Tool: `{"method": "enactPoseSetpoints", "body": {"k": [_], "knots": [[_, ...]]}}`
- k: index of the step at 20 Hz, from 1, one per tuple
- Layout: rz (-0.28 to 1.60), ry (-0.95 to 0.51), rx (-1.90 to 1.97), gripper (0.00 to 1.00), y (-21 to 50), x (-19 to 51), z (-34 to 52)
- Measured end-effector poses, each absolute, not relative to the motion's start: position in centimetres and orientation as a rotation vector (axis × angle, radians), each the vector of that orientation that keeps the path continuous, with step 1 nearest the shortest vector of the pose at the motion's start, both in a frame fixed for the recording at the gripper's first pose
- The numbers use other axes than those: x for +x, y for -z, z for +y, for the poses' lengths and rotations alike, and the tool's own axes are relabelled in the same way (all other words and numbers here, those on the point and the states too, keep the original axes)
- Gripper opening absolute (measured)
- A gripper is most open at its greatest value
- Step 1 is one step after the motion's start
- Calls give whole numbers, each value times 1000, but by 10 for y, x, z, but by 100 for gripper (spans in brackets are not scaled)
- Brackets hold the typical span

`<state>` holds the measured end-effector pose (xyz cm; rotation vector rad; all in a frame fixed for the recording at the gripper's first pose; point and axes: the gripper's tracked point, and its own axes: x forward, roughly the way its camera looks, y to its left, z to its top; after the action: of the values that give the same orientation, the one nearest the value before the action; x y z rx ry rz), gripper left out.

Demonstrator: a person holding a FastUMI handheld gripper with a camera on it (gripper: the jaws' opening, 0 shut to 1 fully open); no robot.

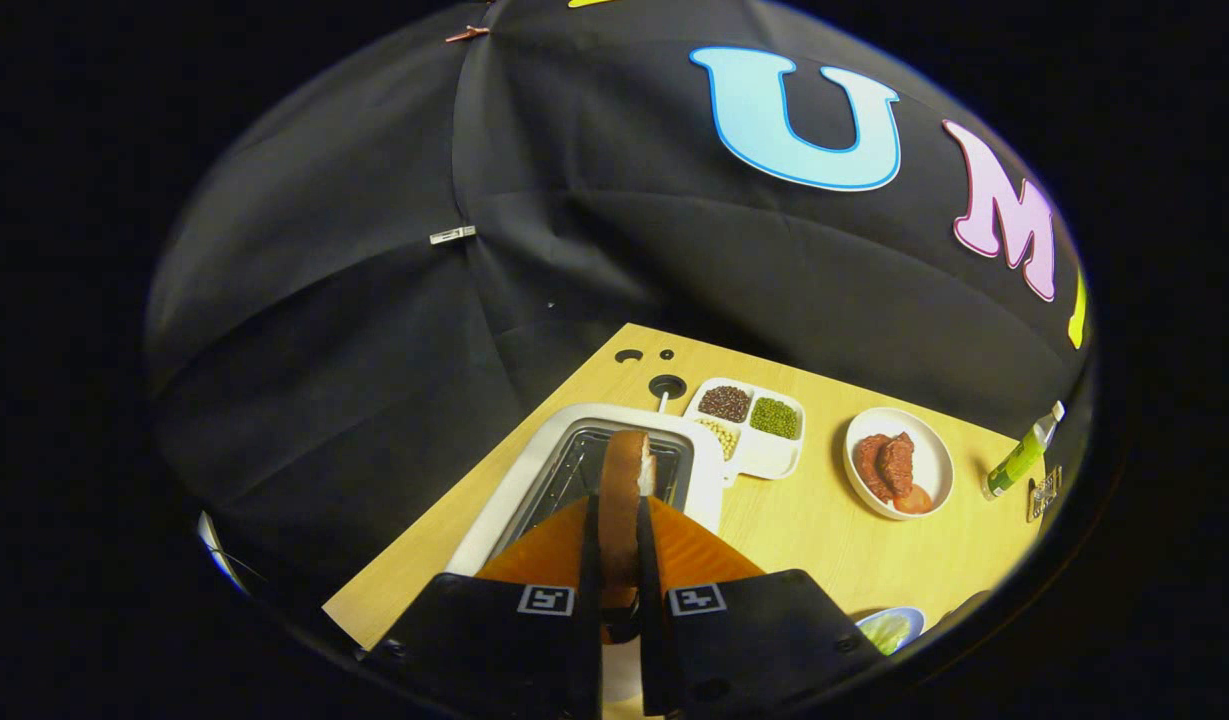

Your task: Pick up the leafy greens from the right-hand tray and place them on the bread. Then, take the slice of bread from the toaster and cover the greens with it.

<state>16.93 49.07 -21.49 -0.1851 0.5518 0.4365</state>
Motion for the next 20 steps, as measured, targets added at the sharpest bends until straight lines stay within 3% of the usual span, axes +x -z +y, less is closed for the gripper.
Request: {"method": "enactPoseSetpoints", "body": {"k": [9, 20], "knots": [[494, -509, -112, 17, 152, 160, 475], [424, -426, -61, 17, 107, 147, 368]]}}
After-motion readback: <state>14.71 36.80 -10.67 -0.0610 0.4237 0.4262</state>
